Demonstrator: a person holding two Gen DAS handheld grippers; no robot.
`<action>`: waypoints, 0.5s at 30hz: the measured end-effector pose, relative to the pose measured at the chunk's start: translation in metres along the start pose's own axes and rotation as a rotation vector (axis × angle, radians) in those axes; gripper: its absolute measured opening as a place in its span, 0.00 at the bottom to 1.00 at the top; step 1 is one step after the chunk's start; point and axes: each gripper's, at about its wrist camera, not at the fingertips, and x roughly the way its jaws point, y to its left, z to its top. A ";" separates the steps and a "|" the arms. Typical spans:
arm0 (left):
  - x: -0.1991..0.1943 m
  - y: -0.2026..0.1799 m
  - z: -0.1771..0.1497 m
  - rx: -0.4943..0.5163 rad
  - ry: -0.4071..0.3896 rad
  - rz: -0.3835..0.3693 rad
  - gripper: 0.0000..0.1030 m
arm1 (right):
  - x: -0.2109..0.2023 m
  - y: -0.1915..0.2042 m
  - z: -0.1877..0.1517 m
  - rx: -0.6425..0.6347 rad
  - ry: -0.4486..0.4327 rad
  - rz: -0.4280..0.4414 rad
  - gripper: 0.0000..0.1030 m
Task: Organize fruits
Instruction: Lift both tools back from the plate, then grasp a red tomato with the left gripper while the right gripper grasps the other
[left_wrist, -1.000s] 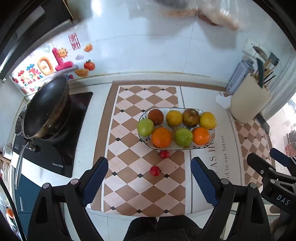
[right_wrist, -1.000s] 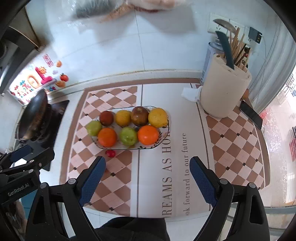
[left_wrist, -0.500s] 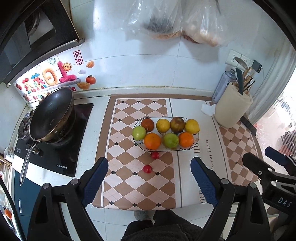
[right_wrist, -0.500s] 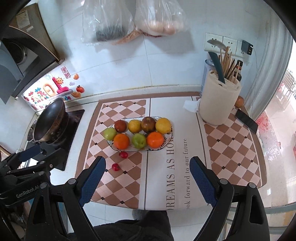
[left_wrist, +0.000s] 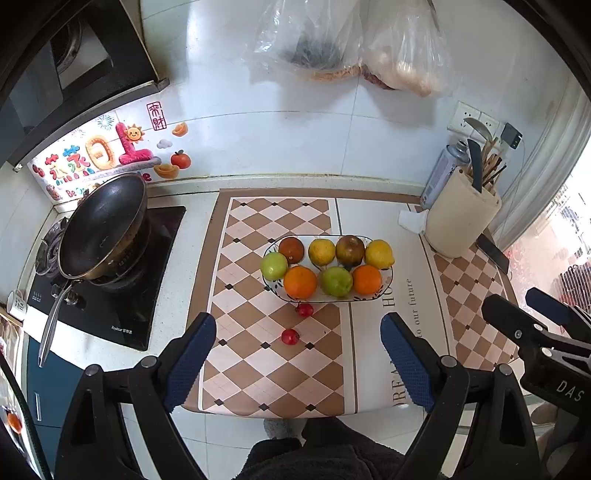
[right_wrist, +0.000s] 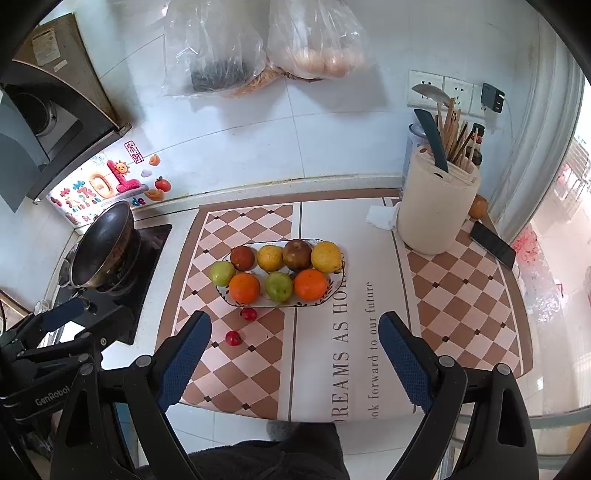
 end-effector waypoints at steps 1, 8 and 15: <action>0.001 -0.001 0.001 0.000 0.001 0.001 0.88 | 0.003 -0.001 0.001 0.002 0.004 0.001 0.91; 0.020 0.004 0.007 -0.030 0.028 0.016 0.95 | 0.031 -0.014 0.005 0.043 0.025 0.069 0.91; 0.079 0.034 0.005 -0.056 0.050 0.235 0.98 | 0.125 -0.018 -0.005 0.090 0.168 0.221 0.75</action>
